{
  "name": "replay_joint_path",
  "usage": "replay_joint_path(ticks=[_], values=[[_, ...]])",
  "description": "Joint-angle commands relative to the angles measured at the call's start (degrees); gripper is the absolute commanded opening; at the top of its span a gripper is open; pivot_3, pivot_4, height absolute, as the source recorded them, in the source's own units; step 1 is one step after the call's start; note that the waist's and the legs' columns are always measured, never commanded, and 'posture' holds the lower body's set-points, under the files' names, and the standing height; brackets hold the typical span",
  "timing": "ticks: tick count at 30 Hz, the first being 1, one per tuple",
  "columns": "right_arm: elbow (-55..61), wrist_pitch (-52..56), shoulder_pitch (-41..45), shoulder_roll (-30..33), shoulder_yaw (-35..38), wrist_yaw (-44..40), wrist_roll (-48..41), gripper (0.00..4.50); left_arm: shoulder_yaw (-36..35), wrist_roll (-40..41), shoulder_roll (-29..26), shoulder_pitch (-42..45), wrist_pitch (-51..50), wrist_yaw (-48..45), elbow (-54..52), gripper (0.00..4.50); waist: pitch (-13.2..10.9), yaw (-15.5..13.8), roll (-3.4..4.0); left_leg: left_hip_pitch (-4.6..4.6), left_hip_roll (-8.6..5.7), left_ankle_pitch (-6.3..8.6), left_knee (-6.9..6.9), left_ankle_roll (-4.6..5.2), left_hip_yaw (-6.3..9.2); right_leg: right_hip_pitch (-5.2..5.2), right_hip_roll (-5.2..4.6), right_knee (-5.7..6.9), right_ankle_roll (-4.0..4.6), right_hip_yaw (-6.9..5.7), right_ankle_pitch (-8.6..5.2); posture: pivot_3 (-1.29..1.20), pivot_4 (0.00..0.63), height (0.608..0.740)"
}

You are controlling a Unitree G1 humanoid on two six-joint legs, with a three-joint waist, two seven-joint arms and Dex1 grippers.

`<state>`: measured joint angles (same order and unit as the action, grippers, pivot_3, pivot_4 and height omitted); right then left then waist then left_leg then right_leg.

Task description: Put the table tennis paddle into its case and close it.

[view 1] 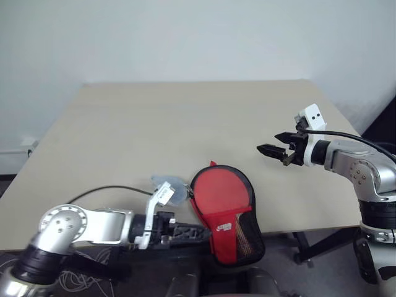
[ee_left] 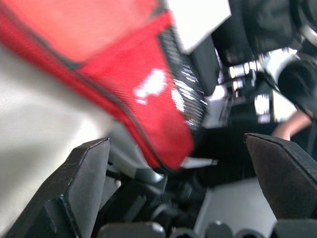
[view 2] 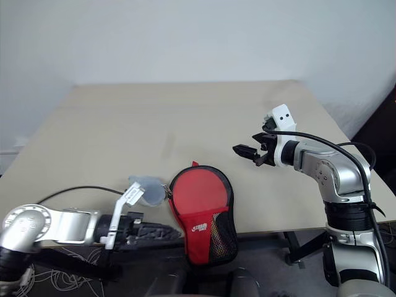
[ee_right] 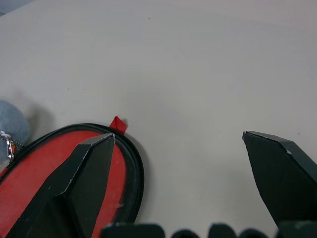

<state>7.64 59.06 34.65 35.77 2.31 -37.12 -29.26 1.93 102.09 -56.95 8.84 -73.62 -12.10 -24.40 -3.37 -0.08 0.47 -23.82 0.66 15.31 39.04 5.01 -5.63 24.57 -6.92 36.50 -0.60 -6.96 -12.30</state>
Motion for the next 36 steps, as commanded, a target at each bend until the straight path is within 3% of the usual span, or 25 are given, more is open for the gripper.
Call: replay_joint_path(ticks=[1,5,10,11,13,18,24,36], values=[[0.41,-1.80,1.26,0.63,0.07,-1.72,-0.24,4.50,-7.21,-12.27,-5.28,-0.40,2.64,-15.99,-9.31,4.43,-0.02,0.05,0.06,0.02,0.00,-0.01,-0.07,-0.01,-0.06,0.01,0.01,-0.02,0.00,0.01,0.00,0.00,0.000,0.706],[1.10,-2.41,0.86,0.33,-1.47,-3.31,-0.41,4.50,-12.18,-24.05,-6.59,-0.78,11.46,-28.17,-8.76,4.43,-0.06,-0.02,0.13,0.12,-0.02,-0.13,-0.35,-0.22,-0.19,0.03,0.03,-0.07,-0.02,0.02,0.01,0.00,0.000,0.706],[2.24,-3.37,-0.34,-1.08,-4.15,-4.74,-0.45,4.50,-11.77,-40.48,-5.57,0.84,22.54,-33.63,0.01,4.43,-0.07,0.01,0.12,0.19,0.09,-0.24,-0.49,-0.40,-0.16,0.07,0.15,-0.06,-0.02,0.01,0.01,0.00,0.000,0.706],[2.36,-3.43,-0.49,-1.44,-4.53,-4.77,-0.42,4.32,-11.32,-43.20,-5.16,0.47,24.65,-34.58,1.26,4.48,-0.07,0.01,0.13,0.20,0.11,-0.24,-0.49,-0.41,-0.14,0.07,0.18,-0.05,-0.03,-0.01,0.02,0.00,0.000,0.706],[2.82,-3.64,-0.70,-2.07,-5.45,-4.88,-0.30,3.85,-10.88,-48.14,-3.39,-0.59,28.99,-35.52,3.18,4.50,-0.09,0.05,0.15,0.19,0.11,-0.24,-0.51,-0.40,-0.17,0.11,0.17,-0.05,-0.10,0.01,0.06,0.00,0.000,0.706],[3.56,-3.14,-1.21,-4.12,-6.83,-4.65,-0.91,2.16,-11.32,-57.29,1.15,-5.72,38.07,-37.70,5.61,4.50,-0.11,0.05,0.03,0.06,0.11,-0.24,-0.51,-0.39,-0.18,0.22,0.14,-0.07,-0.12,0.06,0.08,0.00,0.000,0.706],[4.68,-2.98,-2.84,-7.21,-9.56,-3.78,-0.38,0.04,-13.66,-60.77,6.01,-11.69,43.40,-39.83,7.09,4.50,-0.11,-0.10,-0.04,0.04,0.17,-0.24,-0.45,-0.39,-0.17,0.27,0.14,-0.02,-0.12,0.04,0.09,0.00,0.000,0.706],[-1.50,-10.42,-3.27,-16.94,-14.72,0.75,5.65,0.04,-12.11,-68.82,14.38,-12.21,47.78,-37.08,13.03,4.50,-0.09,-0.04,-0.07,0.04,0.20,-0.27,-0.24,-0.35,-0.17,0.38,0.13,0.20,-0.03,0.04,0.16,0.00,0.000,0.706]])
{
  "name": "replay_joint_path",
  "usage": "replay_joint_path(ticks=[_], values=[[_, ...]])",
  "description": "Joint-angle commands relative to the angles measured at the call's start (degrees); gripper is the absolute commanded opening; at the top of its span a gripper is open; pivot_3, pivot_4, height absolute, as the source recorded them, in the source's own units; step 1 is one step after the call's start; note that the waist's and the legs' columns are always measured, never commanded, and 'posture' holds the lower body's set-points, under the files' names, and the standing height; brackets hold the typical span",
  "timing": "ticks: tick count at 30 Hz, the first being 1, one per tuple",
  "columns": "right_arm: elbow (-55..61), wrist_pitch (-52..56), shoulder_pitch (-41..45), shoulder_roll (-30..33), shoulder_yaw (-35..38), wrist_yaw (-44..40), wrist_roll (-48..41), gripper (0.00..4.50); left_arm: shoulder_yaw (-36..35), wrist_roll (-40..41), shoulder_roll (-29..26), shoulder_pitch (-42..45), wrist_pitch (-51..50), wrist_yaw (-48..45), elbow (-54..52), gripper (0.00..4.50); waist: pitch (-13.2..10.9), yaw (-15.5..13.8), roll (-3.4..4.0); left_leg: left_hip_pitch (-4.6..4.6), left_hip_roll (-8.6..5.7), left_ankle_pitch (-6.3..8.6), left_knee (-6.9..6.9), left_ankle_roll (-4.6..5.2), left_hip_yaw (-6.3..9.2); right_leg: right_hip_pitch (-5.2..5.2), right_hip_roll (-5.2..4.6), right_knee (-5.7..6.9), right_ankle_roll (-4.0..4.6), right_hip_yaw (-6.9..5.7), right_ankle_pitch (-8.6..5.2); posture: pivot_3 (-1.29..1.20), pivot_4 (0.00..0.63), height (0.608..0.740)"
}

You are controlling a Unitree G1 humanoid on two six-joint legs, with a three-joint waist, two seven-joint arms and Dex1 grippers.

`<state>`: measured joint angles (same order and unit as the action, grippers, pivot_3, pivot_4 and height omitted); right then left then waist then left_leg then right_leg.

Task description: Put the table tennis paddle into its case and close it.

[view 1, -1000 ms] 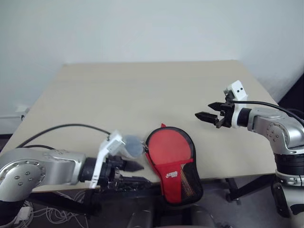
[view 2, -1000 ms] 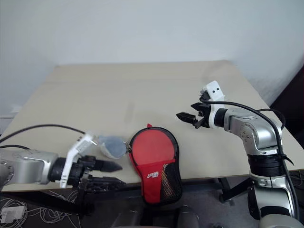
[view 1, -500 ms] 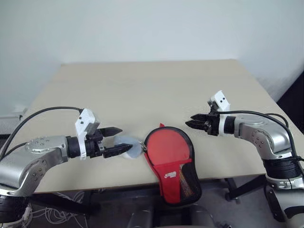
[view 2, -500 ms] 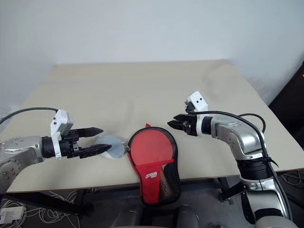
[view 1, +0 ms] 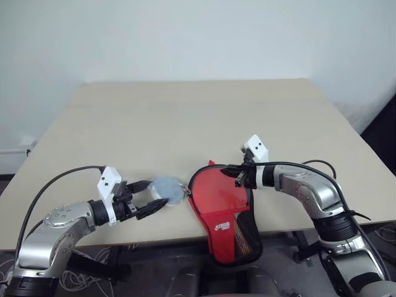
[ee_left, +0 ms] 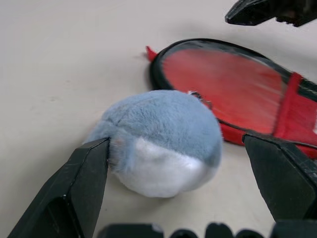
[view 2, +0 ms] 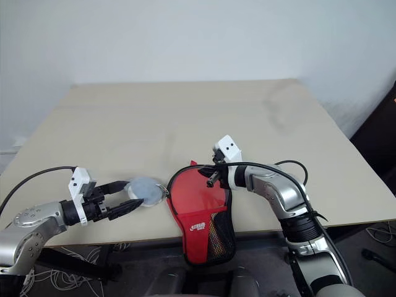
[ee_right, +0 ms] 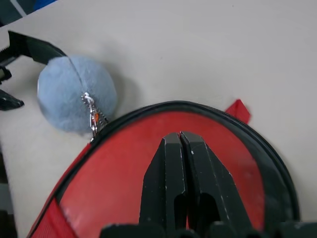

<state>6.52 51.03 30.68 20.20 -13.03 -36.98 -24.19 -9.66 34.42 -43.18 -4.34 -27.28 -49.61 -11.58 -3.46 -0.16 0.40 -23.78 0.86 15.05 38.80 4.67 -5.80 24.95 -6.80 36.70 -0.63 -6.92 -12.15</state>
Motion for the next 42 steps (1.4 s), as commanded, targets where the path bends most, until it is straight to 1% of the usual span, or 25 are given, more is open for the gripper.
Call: replay_joint_path(ticks=[1,6,15,24,32,42], values=[[-0.84,-2.99,0.59,-2.10,0.65,0.68,0.68,0.04,-0.52,-1.50,1.19,1.14,1.57,0.62,0.62,4.50,0.01,0.09,-0.01,0.00,0.00,0.00,0.00,0.00,-0.01,0.00,0.01,0.01,0.00,0.00,0.00,0.00,0.000,0.706],[-3.70,-7.72,-0.58,-4.56,0.19,0.51,2.37,0.04,-0.77,-3.22,3.45,2.20,2.21,1.76,2.33,4.50,0.02,0.10,-0.03,0.01,0.01,-0.01,0.04,0.01,-0.02,-0.02,0.05,0.06,0.00,0.00,0.01,0.00,0.000,0.706],[-8.64,-14.94,-4.18,-8.99,-1.78,-0.15,5.04,0.04,0.31,-5.48,5.78,2.67,2.64,1.99,3.61,4.50,0.03,0.18,-0.04,0.10,0.04,-0.02,0.11,0.01,-0.02,-0.21,0.06,0.09,0.04,-0.01,0.03,0.00,0.000,0.706],[-14.71,-21.32,-5.81,-11.26,-4.80,-2.24,8.39,0.04,1.51,-6.74,6.20,3.08,2.61,1.10,4.74,4.50,0.05,0.21,-0.05,0.17,0.05,-0.02,0.14,-0.01,-0.02,-0.20,0.08,0.10,0.09,-0.01,0.06,0.00,0.000,0.706],[-17.92,-20.89,-5.64,-12.20,-4.64,-1.87,10.00,0.04,2.38,-7.12,6.78,3.65,2.15,0.49,5.21,4.50,0.27,0.22,-0.13,0.27,0.12,-0.07,0.14,-0.08,0.00,-0.24,0.12,0.11,0.15,-0.01,0.10,0.00,0.000,0.706],[-16.89,-18.76,-6.22,-13.13,-4.82,-1.49,10.88,0.04,5.09,-8.80,7.72,6.92,2.60,0.21,8.52,4.50,0.91,0.21,-0.31,0.28,0.13,-0.06,0.13,-0.08,0.02,-0.24,0.13,0.11,0.16,-0.01,0.10,0.00,0.000,0.706]])
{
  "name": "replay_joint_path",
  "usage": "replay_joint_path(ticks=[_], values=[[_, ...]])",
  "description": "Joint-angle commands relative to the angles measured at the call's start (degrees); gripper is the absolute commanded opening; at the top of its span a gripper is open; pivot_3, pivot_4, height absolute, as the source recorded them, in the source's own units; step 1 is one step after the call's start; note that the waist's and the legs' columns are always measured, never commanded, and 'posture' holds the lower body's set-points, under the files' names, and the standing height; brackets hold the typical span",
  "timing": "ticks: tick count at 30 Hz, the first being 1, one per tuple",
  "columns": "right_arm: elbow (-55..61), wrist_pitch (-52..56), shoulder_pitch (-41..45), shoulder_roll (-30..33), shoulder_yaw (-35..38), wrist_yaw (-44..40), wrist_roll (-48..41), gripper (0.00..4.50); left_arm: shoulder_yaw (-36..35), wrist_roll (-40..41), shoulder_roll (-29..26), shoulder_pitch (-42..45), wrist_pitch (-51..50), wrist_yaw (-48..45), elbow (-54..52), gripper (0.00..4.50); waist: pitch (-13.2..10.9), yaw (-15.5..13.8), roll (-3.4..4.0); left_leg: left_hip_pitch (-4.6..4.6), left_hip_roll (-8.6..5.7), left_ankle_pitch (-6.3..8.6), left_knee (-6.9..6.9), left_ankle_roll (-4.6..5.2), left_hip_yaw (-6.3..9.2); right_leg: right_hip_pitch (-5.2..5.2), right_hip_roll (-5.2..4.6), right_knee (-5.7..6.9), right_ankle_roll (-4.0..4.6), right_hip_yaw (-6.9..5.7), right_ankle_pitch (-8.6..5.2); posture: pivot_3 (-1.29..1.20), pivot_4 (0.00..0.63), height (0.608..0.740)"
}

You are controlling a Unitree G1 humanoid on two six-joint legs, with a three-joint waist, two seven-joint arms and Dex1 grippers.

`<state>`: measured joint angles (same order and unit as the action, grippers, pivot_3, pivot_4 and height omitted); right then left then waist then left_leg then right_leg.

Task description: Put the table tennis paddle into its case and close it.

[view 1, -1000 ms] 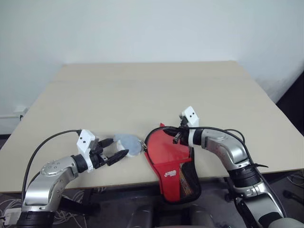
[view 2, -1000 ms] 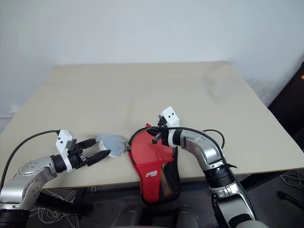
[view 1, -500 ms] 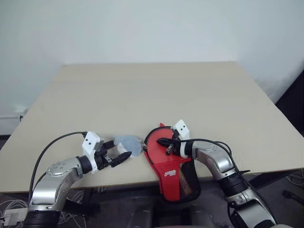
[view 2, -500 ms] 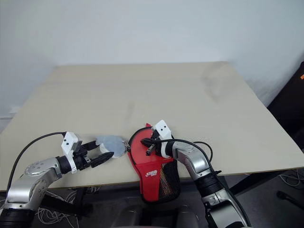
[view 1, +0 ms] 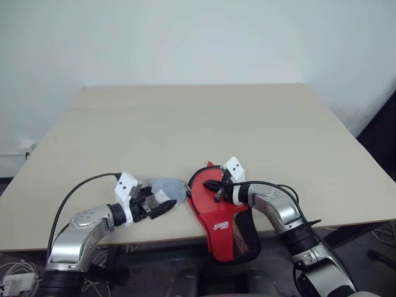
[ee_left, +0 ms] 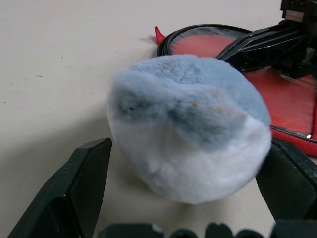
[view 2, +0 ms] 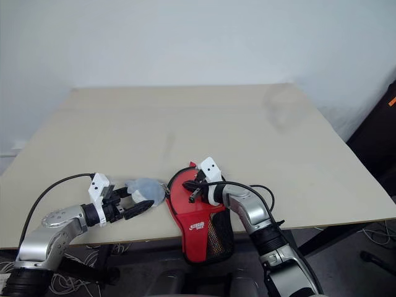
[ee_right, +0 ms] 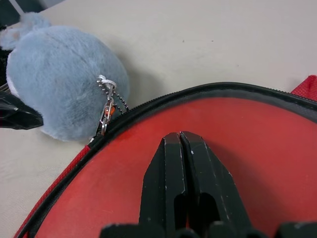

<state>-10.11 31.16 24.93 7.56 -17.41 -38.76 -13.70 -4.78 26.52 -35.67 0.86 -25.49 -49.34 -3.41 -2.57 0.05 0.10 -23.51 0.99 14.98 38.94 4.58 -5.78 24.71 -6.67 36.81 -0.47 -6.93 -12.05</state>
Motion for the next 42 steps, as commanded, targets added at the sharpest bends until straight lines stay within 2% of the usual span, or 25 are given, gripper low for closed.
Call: replay_joint_path(ticks=[1,8,9,11,19,22,24,29,42], values=[[-0.16,1.22,-0.49,-0.61,-0.41,0.31,0.47,0.04,0.43,-1.35,0.28,2.12,1.01,0.08,0.85,4.50,0.03,0.00,0.00,0.00,0.00,0.00,0.00,0.00,0.00,0.00,0.00,0.00,0.00,0.00,0.00,0.00,0.000,0.706],[0.52,2.19,-0.52,-1.03,-0.21,0.37,0.87,0.04,0.83,-1.95,0.37,4.11,0.47,-0.03,3.12,4.50,0.13,0.01,0.00,0.00,0.00,0.00,-0.01,0.00,0.00,0.00,0.01,0.00,0.00,0.00,0.00,0.00,0.000,0.706],[0.61,2.34,-0.53,-1.05,-0.17,0.33,0.91,0.01,0.92,-1.82,0.24,4.49,-0.23,-0.15,3.59,4.32,0.15,-0.02,-0.01,0.00,0.00,0.00,-0.01,0.00,0.00,0.00,0.00,0.00,0.00,-0.01,0.00,0.00,0.000,0.706],[0.77,2.66,-0.48,-1.14,-0.09,0.35,0.95,0.00,1.30,-2.01,-0.30,4.94,-0.79,-0.83,4.32,3.95,0.19,-0.02,-0.02,0.00,0.00,0.00,0.00,0.00,0.02,-0.02,0.00,0.00,0.00,-0.02,0.00,0.00,0.000,0.706],[0.46,3.07,-0.39,-1.52,0.10,0.70,1.24,0.00,0.99,-0.39,-1.86,5.88,-3.70,-4.44,4.03,1.32,0.26,0.01,-0.05,0.01,0.00,0.00,0.00,0.00,0.02,-0.03,0.00,0.00,0.00,-0.02,-0.01,0.00,0.000,0.706],[0.37,3.22,-0.35,-1.56,0.14,0.71,1.24,0.00,1.39,-0.80,-2.41,6.31,-3.89,-5.34,3.36,0.57,0.27,0.03,-0.05,0.01,0.00,0.00,-0.01,0.00,0.02,-0.01,0.01,0.00,0.00,-0.02,-0.01,0.00,0.000,0.706],[0.19,3.30,-0.24,-1.54,0.23,0.67,1.25,0.00,2.30,-1.84,-3.11,6.56,-3.29,-6.06,2.74,0.25,0.27,0.03,-0.05,0.01,0.01,0.00,-0.01,0.00,0.03,-0.01,0.01,0.00,0.00,-0.02,-0.01,0.00,0.000,0.706],[-0.11,3.83,-0.05,-1.55,0.23,0.51,1.20,0.00,5.09,-3.26,-5.91,7.47,-3.06,-9.23,0.47,0.25,0.27,0.04,-0.05,0.01,0.00,0.00,-0.02,0.00,0.01,-0.01,0.01,0.00,0.00,-0.02,-0.01,0.00,0.000,0.706],[-1.09,3.93,0.22,-1.64,0.07,0.13,1.37,0.00,7.33,-7.43,-9.43,14.29,-0.22,-14.07,5.78,0.25,0.27,0.10,-0.06,0.01,0.01,0.00,-0.04,-0.01,0.00,-0.01,0.05,0.00,-0.01,-0.01,-0.01,0.00,0.000,0.706]])
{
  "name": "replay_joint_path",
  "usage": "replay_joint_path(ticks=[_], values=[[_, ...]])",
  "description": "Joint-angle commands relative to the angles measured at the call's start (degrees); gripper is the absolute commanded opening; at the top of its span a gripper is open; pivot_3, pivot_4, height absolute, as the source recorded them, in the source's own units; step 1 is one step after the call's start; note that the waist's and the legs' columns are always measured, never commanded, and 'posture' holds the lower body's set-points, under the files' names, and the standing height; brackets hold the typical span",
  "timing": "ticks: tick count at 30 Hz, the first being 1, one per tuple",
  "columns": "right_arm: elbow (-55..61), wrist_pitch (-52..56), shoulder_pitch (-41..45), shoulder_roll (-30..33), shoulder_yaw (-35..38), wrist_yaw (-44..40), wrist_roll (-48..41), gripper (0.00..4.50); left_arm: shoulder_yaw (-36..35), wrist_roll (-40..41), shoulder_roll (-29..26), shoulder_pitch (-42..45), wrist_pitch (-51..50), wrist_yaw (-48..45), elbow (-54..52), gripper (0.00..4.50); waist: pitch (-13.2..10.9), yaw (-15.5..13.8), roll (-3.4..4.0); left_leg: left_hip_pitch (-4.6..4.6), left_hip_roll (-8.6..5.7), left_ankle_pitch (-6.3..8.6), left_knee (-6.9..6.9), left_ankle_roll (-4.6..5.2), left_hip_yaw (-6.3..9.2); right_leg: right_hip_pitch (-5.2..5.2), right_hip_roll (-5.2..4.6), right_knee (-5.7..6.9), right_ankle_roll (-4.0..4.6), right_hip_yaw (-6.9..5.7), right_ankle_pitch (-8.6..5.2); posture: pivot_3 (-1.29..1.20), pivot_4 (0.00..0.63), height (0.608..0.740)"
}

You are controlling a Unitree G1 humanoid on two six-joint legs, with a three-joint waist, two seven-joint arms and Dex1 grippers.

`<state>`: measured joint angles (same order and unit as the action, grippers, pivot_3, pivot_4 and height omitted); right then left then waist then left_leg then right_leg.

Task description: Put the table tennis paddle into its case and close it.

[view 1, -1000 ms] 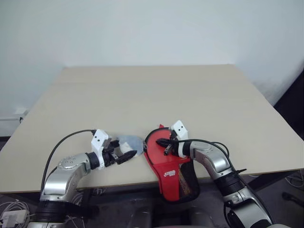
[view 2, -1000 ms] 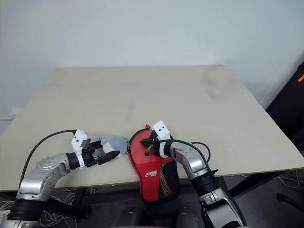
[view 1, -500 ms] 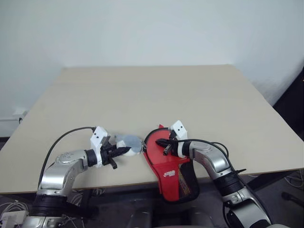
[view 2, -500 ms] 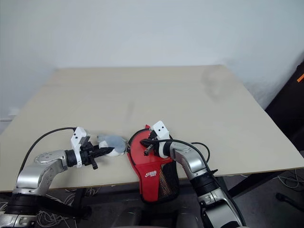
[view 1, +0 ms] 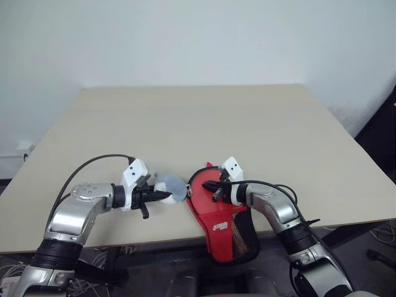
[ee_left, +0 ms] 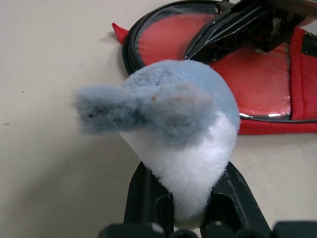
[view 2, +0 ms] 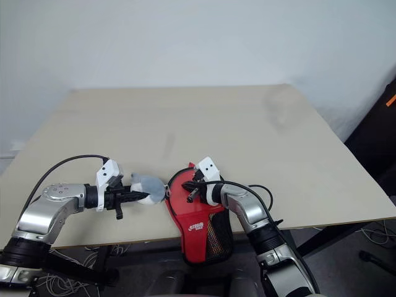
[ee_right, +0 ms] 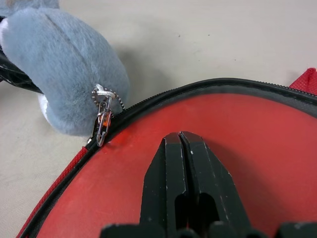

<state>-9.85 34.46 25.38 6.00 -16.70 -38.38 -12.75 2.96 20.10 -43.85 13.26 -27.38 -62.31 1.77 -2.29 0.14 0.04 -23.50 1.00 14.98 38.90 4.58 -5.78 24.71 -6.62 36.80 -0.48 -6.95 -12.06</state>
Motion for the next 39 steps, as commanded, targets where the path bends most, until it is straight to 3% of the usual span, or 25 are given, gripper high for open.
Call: replay_joint_path(ticks=[1,13,39], values=[[-1.31,0.69,-0.28,-0.03,-0.69,-0.33,0.42,0.00,-0.26,-1.38,-1.43,2.26,2.04,-1.35,1.27,0.25,0.00,0.03,0.00,0.00,0.00,0.00,0.00,0.00,0.00,0.00,0.00,0.00,0.00,0.00,0.00,0.00,0.000,0.706],[-1.60,1.61,-0.13,1.01,-2.60,-1.65,1.71,0.00,2.17,-6.52,-1.90,7.92,7.23,-2.81,9.86,0.25,0.02,0.98,-0.03,0.00,0.00,0.00,0.00,0.00,0.02,-0.13,0.02,0.00,-0.01,-0.02,0.00,0.00,0.000,0.706],[-2.55,5.31,1.00,0.84,-4.13,-2.22,2.99,0.00,7.40,-19.14,2.80,23.74,18.39,0.06,29.34,0.25,0.09,0.84,-0.12,0.02,0.00,-0.03,0.31,0.06,0.22,-0.24,0.00,0.13,0.00,-0.14,0.01,0.00,0.000,0.706]])
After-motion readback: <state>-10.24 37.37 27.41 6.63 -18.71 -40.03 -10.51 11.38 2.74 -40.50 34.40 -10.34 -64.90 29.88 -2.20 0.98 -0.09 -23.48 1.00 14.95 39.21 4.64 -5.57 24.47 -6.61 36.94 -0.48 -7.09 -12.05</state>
